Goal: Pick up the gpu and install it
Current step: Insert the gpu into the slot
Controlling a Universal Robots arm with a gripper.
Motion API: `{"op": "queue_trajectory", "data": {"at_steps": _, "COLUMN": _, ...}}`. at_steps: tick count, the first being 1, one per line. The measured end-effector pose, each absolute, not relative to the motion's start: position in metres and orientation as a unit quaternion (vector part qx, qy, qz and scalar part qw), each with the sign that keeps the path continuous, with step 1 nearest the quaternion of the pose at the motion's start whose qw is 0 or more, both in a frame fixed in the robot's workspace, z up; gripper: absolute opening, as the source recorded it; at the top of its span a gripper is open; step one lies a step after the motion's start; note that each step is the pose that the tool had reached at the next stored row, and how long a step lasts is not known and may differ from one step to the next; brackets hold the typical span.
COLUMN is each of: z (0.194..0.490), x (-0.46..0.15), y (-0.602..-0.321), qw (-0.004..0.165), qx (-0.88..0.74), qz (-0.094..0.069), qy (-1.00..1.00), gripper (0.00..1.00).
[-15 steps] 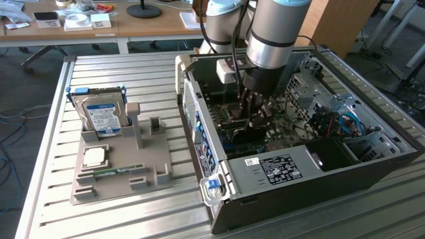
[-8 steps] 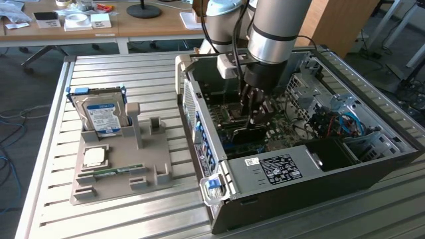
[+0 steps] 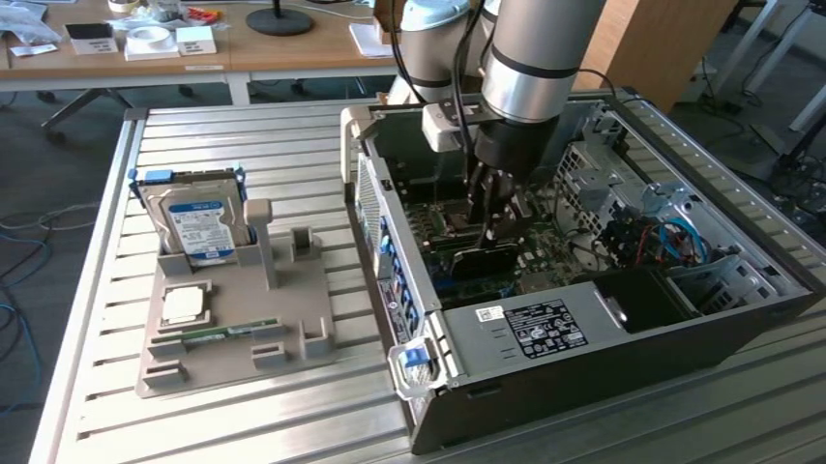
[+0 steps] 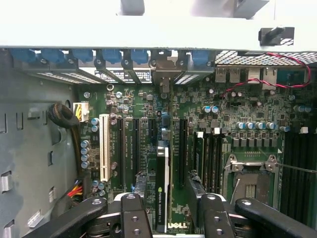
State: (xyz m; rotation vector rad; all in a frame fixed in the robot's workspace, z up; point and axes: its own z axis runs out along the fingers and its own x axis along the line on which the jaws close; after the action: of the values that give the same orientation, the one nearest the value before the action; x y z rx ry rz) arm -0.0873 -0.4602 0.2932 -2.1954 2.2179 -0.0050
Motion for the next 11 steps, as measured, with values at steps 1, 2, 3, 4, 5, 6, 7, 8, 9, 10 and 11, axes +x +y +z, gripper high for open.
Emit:
{"op": "queue_trajectory", "data": {"at_steps": 1, "z": 0.2932, "x": -0.0873, "y": -0.4602, "qw": 0.01, "qx": -0.703, "qz": -0.002, "qy": 0.711, "gripper": 0.45}}
{"op": "queue_trajectory", "data": {"at_steps": 2, "z": 0.2932, "x": -0.0873, "y": -0.4602, "qw": 0.01, "qx": -0.703, "qz": -0.002, "qy": 0.711, "gripper": 0.45}}
{"op": "queue_trajectory", "data": {"at_steps": 3, "z": 0.2932, "x": -0.0873, "y": -0.4602, "qw": 0.01, "qx": -0.703, "qz": -0.002, "qy": 0.711, "gripper": 0.45}}
{"op": "queue_trajectory", "data": {"at_steps": 4, "z": 0.2932, "x": -0.0873, "y": -0.4602, "qw": 0.01, "qx": -0.703, "qz": -0.002, "qy": 0.711, "gripper": 0.45}}
{"op": "queue_trajectory", "data": {"at_steps": 5, "z": 0.2932, "x": -0.0873, "y": -0.4602, "qw": 0.01, "qx": -0.703, "qz": -0.002, "qy": 0.711, "gripper": 0.45}}
{"op": "queue_trajectory", "data": {"at_steps": 6, "z": 0.2932, "x": -0.0873, "y": -0.4602, "qw": 0.01, "qx": -0.703, "qz": -0.002, "qy": 0.711, "gripper": 0.45}}
{"op": "queue_trajectory", "data": {"at_steps": 7, "z": 0.2933, "x": -0.0873, "y": -0.4602, "qw": 0.01, "qx": -0.703, "qz": -0.002, "qy": 0.711, "gripper": 0.45}}
{"op": "queue_trajectory", "data": {"at_steps": 8, "z": 0.2941, "x": -0.0873, "y": -0.4603, "qw": 0.01, "qx": -0.703, "qz": -0.002, "qy": 0.711, "gripper": 0.45}}
{"op": "queue_trajectory", "data": {"at_steps": 9, "z": 0.2953, "x": -0.0873, "y": -0.4603, "qw": 0.01, "qx": -0.703, "qz": -0.002, "qy": 0.711, "gripper": 0.45}}
{"op": "queue_trajectory", "data": {"at_steps": 10, "z": 0.2969, "x": -0.0873, "y": -0.4602, "qw": 0.01, "qx": -0.703, "qz": -0.002, "qy": 0.711, "gripper": 0.45}}
{"op": "queue_trajectory", "data": {"at_steps": 11, "z": 0.2989, "x": -0.0873, "y": -0.4602, "qw": 0.01, "qx": -0.703, "qz": -0.002, "qy": 0.711, "gripper": 0.45}}
